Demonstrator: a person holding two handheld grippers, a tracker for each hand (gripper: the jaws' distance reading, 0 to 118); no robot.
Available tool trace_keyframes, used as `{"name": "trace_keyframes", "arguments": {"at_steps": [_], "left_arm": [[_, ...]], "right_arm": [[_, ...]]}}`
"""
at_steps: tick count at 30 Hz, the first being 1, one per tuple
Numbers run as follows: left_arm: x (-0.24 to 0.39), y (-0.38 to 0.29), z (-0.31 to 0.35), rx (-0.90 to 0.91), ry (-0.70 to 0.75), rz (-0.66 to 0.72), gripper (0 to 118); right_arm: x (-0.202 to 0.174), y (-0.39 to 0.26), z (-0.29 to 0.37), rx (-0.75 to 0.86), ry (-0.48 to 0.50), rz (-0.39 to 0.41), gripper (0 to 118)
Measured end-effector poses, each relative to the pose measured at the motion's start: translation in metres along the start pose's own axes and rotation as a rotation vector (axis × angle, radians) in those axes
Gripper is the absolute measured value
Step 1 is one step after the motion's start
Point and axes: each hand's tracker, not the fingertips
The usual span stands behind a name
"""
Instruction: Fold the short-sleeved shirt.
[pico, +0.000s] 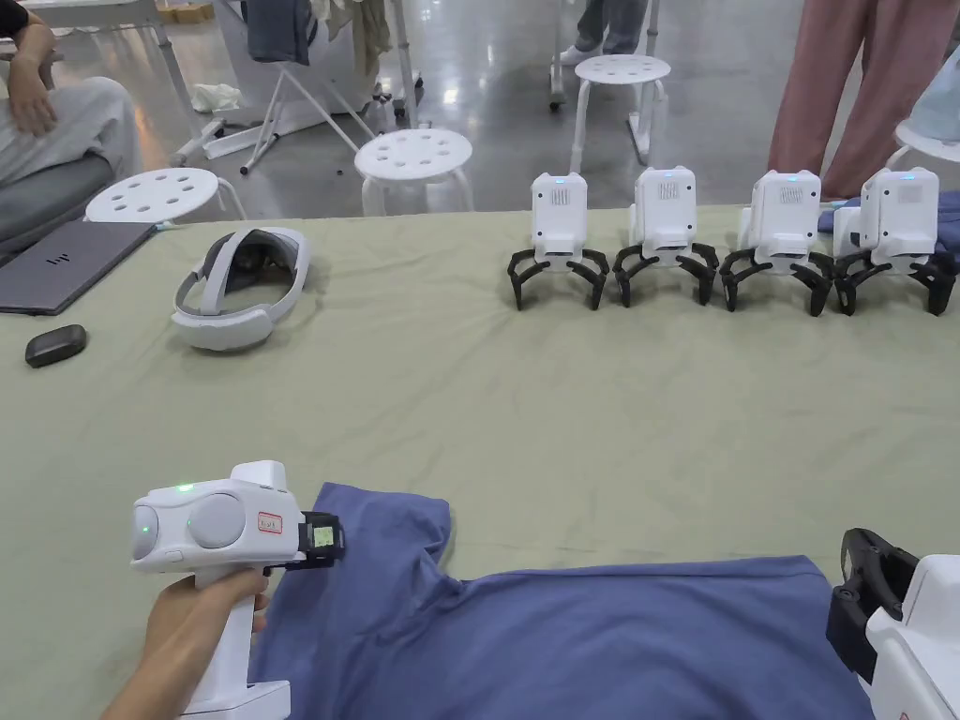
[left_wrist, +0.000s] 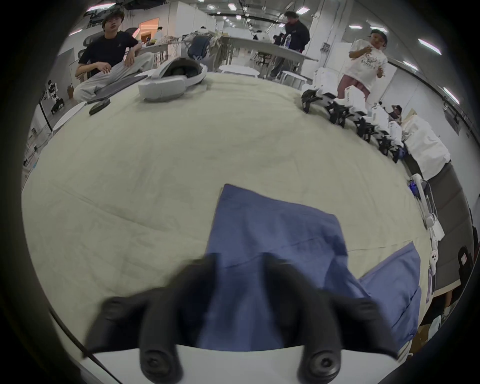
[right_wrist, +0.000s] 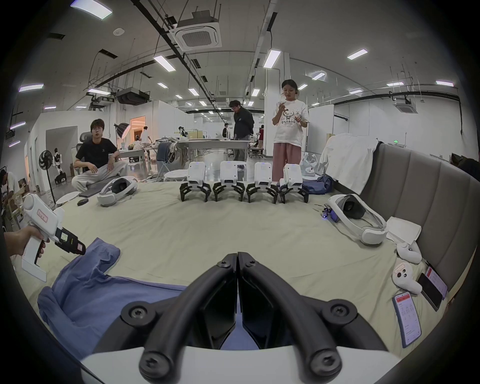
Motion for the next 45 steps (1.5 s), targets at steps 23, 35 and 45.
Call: {"name": "trace_keyframes", "arguments": {"at_steps": [23, 35, 45], "left_arm": [[0.015, -0.011, 0.015, 0.005, -0.026, -0.110, 0], [0.016, -0.032, 0.089, 0.154, -0.079, -0.157, 0], [0.019, -0.047, 0.108, 0.165, -0.100, -0.161, 0]], "right_arm": [[0.015, 0.000, -0.016, -0.066, 0.010, -0.032, 4], [0.051, 0.000, -0.130, -0.420, 0.076, -0.097, 5], [0.037, -0.026, -0.175, -0.587, 0.090, -0.124, 79]]}}
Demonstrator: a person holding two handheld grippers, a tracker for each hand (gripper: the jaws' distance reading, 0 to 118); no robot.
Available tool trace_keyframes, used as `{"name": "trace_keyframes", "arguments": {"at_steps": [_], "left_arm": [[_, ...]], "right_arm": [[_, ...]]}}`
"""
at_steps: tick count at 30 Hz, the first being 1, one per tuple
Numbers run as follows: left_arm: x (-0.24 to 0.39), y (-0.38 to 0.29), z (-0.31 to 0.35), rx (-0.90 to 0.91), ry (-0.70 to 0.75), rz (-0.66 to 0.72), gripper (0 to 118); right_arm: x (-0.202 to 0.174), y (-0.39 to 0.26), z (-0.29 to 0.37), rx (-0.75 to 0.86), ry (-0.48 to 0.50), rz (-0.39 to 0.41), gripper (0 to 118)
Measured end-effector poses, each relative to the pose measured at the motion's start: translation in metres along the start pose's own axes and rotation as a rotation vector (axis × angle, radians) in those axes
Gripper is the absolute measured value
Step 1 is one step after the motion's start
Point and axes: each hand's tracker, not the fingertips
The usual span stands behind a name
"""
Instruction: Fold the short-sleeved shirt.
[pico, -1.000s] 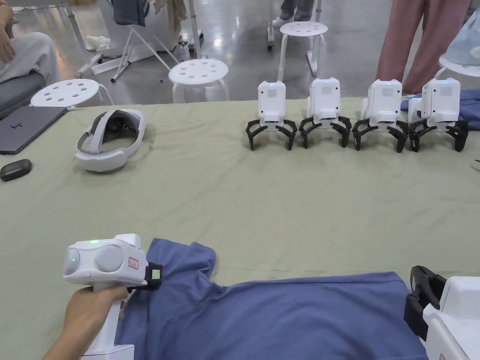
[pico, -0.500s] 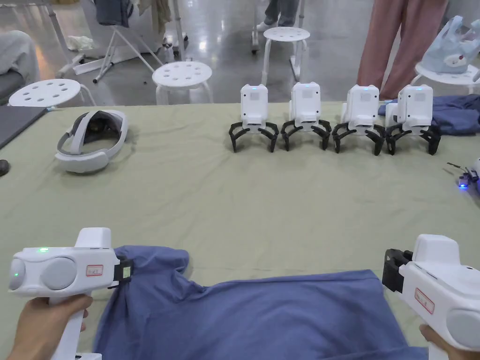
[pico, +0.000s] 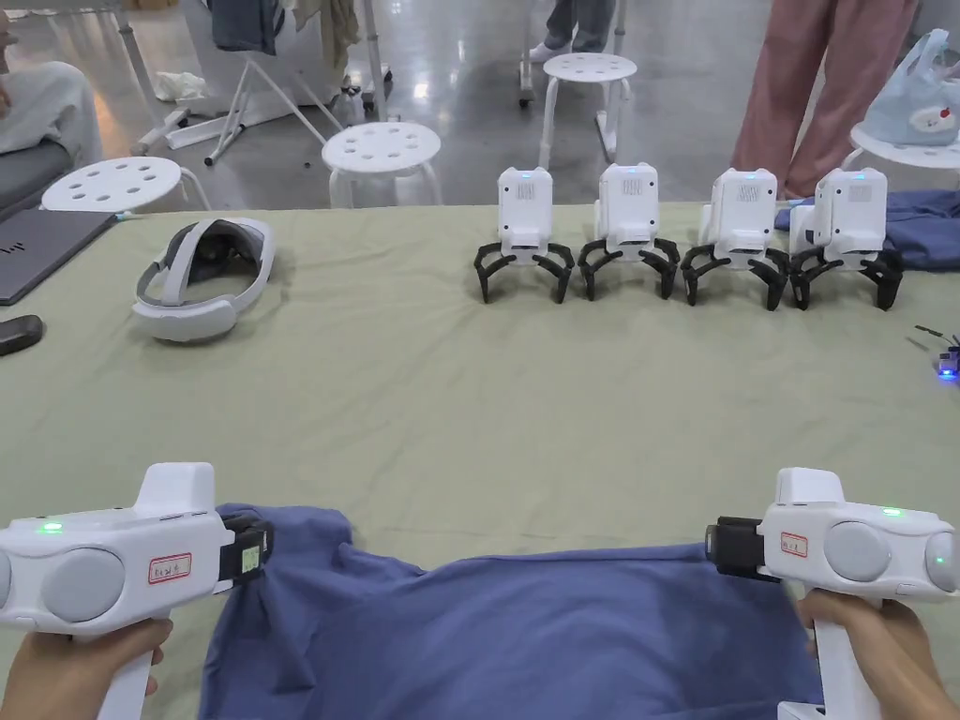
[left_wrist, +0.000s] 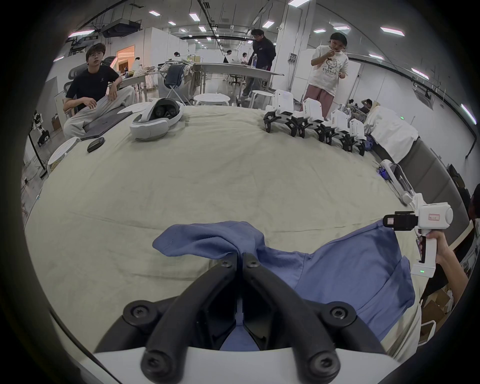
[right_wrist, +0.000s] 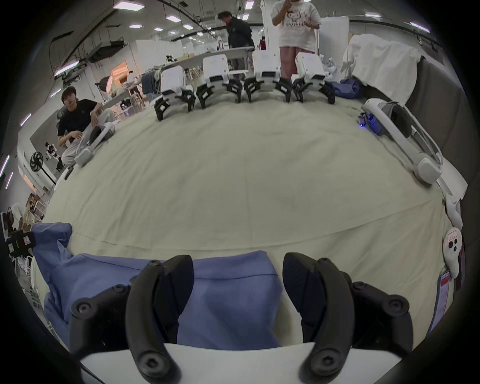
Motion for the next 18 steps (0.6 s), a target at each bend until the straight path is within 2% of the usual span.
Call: {"name": "trace_keyframes", "arguments": {"at_steps": [7, 8, 9, 10, 11, 14, 18], "left_arm": [[-0.003, 0.001, -0.002, -0.004, 0.000, -0.008, 0], [-0.003, 0.000, -0.001, -0.005, 0.000, -0.008, 0], [-0.003, 0.000, -0.001, -0.005, -0.001, -0.007, 0], [-0.003, 0.000, -0.001, -0.007, -0.001, -0.007, 0], [-0.003, 0.000, -0.002, -0.008, 0.001, -0.008, 0], [-0.004, -0.001, -0.001, -0.006, 0.008, -0.011, 0], [-0.006, -0.004, 0.002, 0.001, 0.015, -0.009, 0]], "right_arm": [[-0.004, -0.004, -0.008, -0.043, -0.031, 0.028, 75], [-0.004, -0.005, -0.007, -0.043, -0.033, 0.027, 65], [-0.004, -0.006, -0.005, -0.039, -0.031, 0.026, 45], [-0.004, -0.008, -0.003, -0.027, -0.024, 0.023, 19], [-0.003, -0.009, -0.001, -0.017, -0.006, 0.015, 10], [-0.005, -0.010, 0.010, 0.037, -0.013, 0.028, 10], [-0.003, -0.012, 0.041, 0.092, 0.034, 0.037, 9]]}}
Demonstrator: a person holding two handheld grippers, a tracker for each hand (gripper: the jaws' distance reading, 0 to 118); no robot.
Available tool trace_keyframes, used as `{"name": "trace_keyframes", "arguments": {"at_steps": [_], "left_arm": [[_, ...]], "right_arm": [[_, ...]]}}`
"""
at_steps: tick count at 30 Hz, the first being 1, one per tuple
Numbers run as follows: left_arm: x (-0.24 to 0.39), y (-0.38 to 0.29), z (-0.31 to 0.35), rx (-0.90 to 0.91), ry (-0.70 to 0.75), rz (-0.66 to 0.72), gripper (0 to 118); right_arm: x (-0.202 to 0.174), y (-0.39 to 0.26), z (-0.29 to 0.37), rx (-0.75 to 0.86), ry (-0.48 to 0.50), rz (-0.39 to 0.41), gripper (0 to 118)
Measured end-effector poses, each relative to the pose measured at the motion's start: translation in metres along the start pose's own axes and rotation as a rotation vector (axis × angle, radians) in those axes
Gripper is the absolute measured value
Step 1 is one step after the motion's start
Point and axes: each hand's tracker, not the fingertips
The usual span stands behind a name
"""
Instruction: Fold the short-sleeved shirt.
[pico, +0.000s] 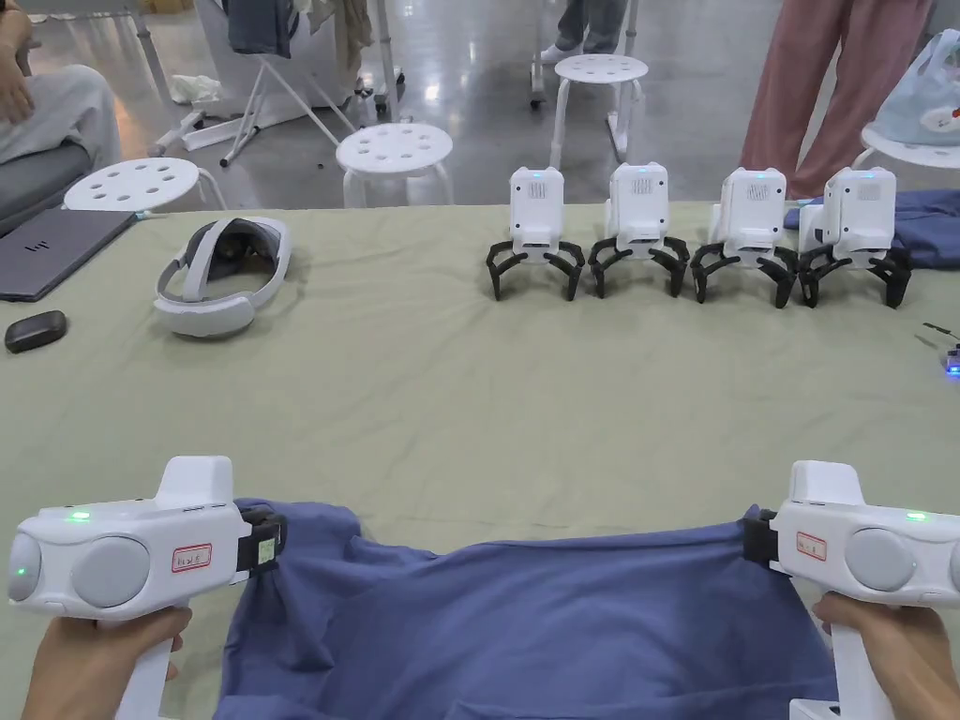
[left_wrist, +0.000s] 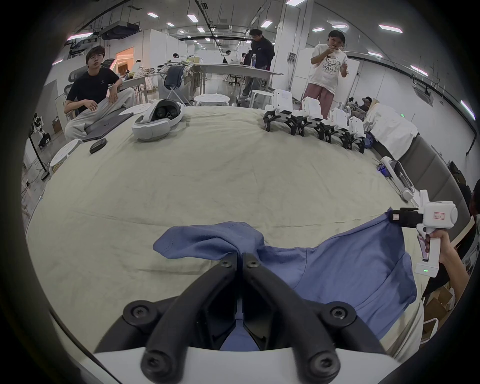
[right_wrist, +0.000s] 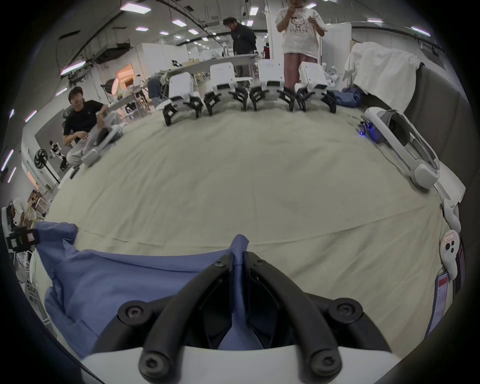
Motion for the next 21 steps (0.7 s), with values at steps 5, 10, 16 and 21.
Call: {"name": "trace_keyframes", "arguments": {"at_steps": [5, 10, 16, 21], "left_arm": [[-0.002, -0.010, 0.018, 0.008, -0.006, 0.013, 0], [-0.008, -0.024, 0.043, 0.010, 0.002, 0.024, 0], [-0.013, -0.050, 0.076, 0.013, -0.006, 0.036, 0], [-0.012, -0.078, 0.101, 0.001, -0.017, 0.053, 0]], "right_arm": [[0.004, -0.011, 0.056, 0.077, 0.078, 0.024, 9], [0.015, -0.030, 0.108, 0.140, 0.117, 0.019, 9], [0.026, -0.062, 0.153, 0.167, 0.159, -0.004, 9], [0.026, -0.092, 0.182, 0.162, 0.175, -0.024, 9]]}}
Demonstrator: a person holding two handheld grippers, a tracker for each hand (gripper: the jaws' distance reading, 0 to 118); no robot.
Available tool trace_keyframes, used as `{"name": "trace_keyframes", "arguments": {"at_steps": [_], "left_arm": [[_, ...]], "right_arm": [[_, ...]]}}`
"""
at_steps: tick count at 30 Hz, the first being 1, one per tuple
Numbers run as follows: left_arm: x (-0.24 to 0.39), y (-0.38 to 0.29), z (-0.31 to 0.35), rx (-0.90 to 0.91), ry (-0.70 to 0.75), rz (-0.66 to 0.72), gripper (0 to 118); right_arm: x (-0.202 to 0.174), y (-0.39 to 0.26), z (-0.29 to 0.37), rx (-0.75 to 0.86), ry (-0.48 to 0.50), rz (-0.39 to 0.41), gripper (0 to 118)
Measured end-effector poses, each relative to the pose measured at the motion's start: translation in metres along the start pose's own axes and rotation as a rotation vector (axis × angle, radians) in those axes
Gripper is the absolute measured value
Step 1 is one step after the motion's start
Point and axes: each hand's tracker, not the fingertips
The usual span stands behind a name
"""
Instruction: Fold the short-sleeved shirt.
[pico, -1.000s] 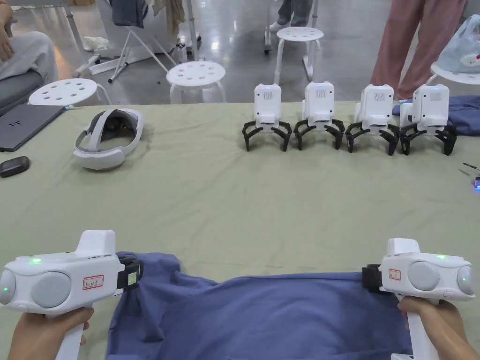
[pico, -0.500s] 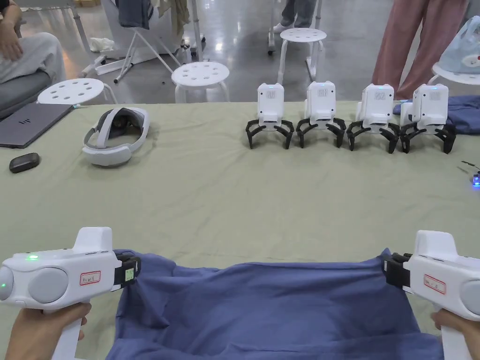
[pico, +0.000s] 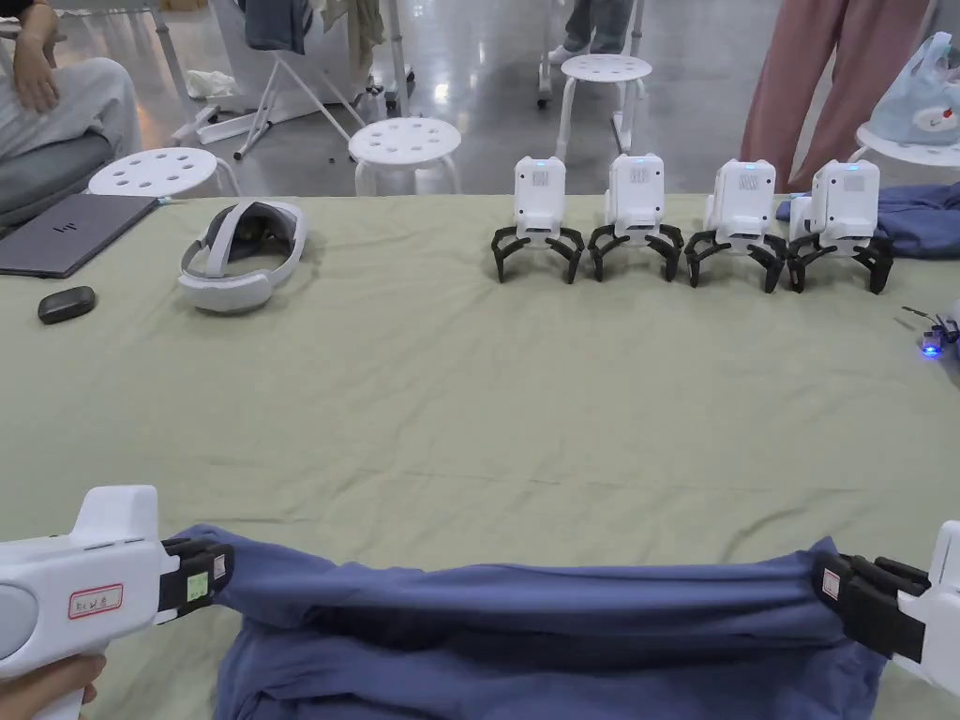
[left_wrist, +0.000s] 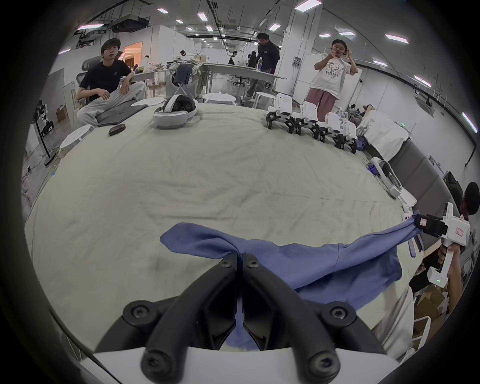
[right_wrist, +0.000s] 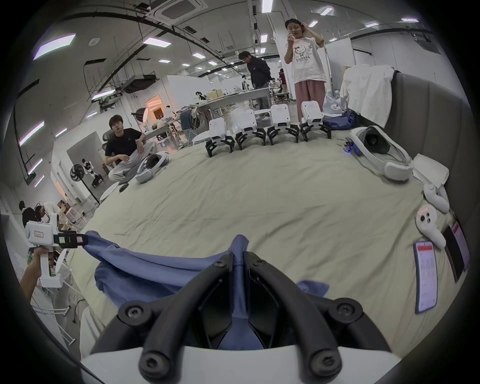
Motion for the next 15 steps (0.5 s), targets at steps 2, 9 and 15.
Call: {"name": "trace_keyframes", "arguments": {"at_steps": [2, 9, 15], "left_arm": [[0.000, -0.012, 0.008, -0.007, -0.003, 0.008, 0], [0.000, -0.054, 0.005, -0.078, 0.006, 0.016, 0], [-0.005, -0.076, -0.016, -0.129, 0.034, -0.002, 0]], "right_arm": [[-0.001, -0.011, 0.009, -0.005, -0.004, -0.004, 9], [0.005, -0.057, 0.010, -0.084, -0.039, -0.017, 9], [0.016, -0.091, -0.011, -0.167, -0.080, -0.068, 9]]}}
